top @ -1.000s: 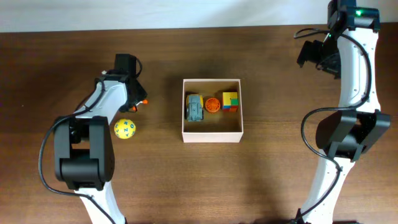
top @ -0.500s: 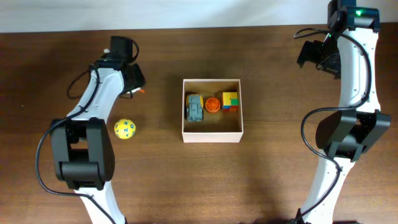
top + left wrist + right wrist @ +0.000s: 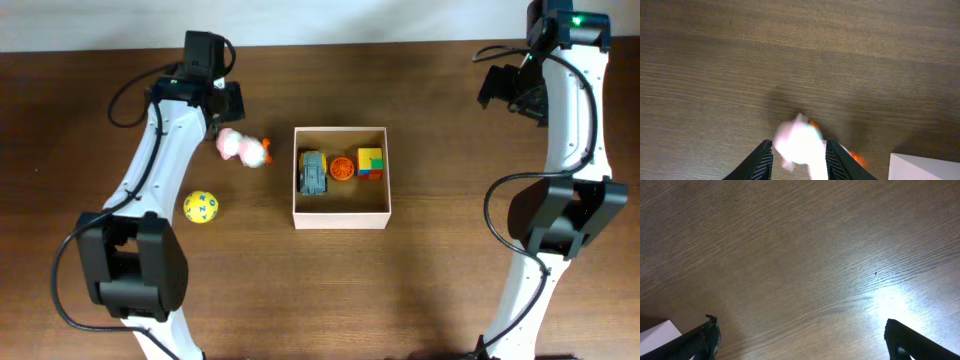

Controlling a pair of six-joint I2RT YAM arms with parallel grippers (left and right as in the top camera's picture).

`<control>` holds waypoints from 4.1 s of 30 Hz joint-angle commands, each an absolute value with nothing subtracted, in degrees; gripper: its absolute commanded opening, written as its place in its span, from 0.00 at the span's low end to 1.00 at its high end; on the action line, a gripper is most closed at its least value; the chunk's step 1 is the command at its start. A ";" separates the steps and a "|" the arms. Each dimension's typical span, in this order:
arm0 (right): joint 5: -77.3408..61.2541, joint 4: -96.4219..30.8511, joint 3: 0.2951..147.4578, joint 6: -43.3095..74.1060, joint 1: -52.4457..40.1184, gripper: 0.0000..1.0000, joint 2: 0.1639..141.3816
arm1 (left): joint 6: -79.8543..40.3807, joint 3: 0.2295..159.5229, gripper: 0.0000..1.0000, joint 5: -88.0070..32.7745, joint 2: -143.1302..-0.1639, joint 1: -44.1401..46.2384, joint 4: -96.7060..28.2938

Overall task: Pack container
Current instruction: 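Lift the duck and carry it right toward the box, then lower the duck into the box with the left gripper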

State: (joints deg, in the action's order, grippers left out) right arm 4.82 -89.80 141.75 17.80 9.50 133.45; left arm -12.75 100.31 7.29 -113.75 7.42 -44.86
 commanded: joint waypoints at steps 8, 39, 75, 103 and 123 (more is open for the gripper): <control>4.71 -89.80 142.56 18.11 9.39 0.99 131.59 | -11.18 100.22 0.57 2.42 -113.58 7.29 -45.54; 4.71 -89.80 142.56 18.11 9.39 0.99 131.59 | -11.00 100.09 0.71 1.91 -126.43 12.32 -45.34; 4.71 -89.80 142.56 18.11 9.39 0.99 131.61 | -11.07 99.79 0.41 1.06 -126.65 12.38 -58.37; 4.71 -89.80 142.56 18.11 9.39 0.99 131.59 | -5.61 125.45 0.08 3.46 -126.39 12.34 -71.55; 4.71 -89.80 142.56 18.11 9.39 0.99 131.59 | 10.22 137.03 0.04 -3.51 -126.41 23.86 -92.05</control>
